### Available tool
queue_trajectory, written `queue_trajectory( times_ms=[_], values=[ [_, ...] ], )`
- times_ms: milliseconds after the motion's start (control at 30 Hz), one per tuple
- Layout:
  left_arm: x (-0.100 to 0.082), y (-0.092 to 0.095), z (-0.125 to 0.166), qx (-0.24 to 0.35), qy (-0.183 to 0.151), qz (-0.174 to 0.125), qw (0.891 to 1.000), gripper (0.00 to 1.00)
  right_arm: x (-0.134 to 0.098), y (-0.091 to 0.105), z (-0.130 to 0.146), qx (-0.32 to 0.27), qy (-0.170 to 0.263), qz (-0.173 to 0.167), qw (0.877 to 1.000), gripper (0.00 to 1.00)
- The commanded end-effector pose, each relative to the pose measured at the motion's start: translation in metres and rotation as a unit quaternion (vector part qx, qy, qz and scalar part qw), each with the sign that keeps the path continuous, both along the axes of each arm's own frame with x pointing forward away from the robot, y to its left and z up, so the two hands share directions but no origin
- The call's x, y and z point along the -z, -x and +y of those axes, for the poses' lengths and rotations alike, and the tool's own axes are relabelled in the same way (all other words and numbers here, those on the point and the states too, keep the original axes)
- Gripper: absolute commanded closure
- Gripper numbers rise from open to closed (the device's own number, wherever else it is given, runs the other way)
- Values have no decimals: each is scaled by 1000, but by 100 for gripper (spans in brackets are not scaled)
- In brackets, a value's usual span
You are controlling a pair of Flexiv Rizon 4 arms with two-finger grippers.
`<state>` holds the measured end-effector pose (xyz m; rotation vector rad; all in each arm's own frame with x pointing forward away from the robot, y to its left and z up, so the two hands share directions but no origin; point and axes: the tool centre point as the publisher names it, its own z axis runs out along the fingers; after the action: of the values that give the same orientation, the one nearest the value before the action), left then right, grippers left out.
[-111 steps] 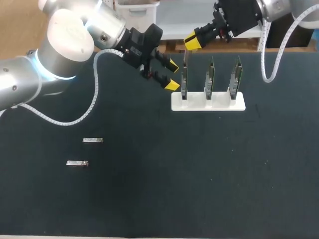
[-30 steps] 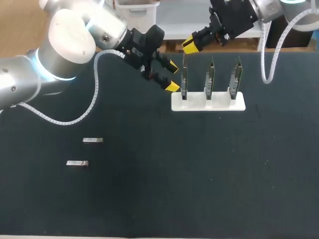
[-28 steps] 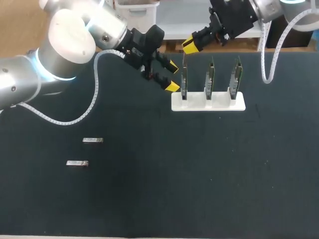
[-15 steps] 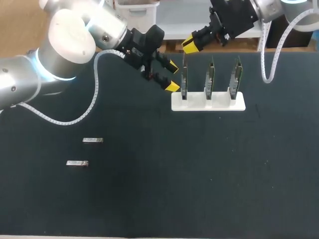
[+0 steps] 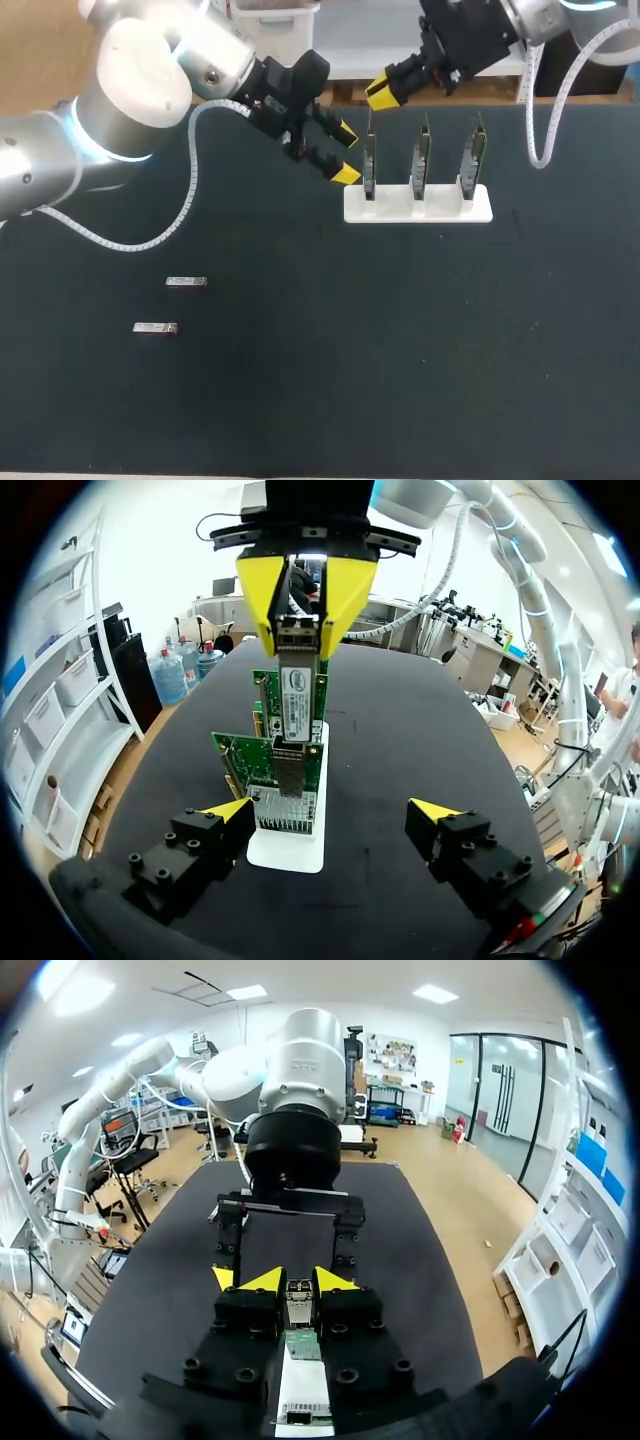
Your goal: Pick up the optical module with the left hand, and insert it into the network port with the right hand.
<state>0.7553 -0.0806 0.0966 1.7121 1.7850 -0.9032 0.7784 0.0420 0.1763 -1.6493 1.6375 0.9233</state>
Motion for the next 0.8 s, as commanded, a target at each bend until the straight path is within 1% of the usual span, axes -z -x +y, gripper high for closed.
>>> queue_trajectory(
  times_ms=[33, 400, 633, 800],
  values=[
    [0, 2, 0, -2, 0, -2, 1000, 0, 1, 1, 1, 4, 3, 0, 1000, 100],
    [0, 2, 0, -2, 0, -2, 1000, 0, 4, 1, 1, 9, 5, 0, 1000, 100],
    [0, 2, 0, -2, 0, -2, 1000, 0, -3, 2, 2, 9, -1, -8, 1000, 100],
    [0, 2, 0, -2, 0, -2, 1000, 0, -3, 0, 1, 14, -1, -10, 1000, 100]
  ],
)
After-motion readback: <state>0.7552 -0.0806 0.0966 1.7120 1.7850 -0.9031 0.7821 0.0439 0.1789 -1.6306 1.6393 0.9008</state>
